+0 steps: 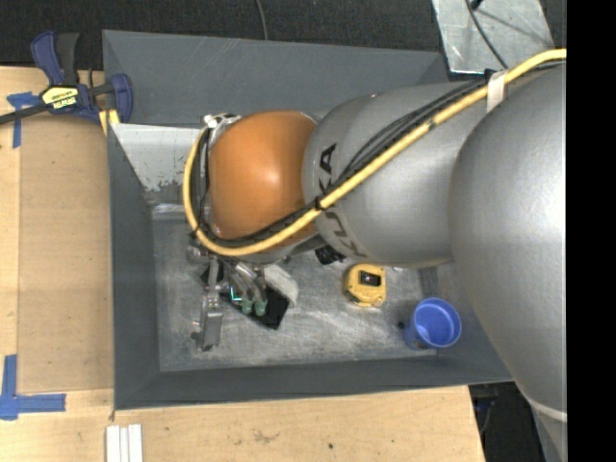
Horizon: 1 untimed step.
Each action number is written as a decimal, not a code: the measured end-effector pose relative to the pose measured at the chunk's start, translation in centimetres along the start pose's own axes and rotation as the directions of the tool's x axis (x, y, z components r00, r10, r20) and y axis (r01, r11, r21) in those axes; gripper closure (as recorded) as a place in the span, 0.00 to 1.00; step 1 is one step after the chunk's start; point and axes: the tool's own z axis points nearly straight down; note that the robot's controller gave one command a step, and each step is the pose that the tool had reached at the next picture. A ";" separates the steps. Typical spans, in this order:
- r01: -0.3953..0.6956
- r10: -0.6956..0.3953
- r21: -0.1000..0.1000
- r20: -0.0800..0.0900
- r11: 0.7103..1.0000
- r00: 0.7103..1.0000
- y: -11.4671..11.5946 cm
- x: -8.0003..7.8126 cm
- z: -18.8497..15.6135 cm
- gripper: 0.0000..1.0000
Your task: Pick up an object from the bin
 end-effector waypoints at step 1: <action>-0.003 0.003 -0.002 0.008 1.000 1.000 -0.1 -0.2 -0.4 0.00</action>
Offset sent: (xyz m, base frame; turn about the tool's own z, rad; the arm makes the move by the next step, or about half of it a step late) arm 0.0118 -0.0668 -0.0730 -0.2189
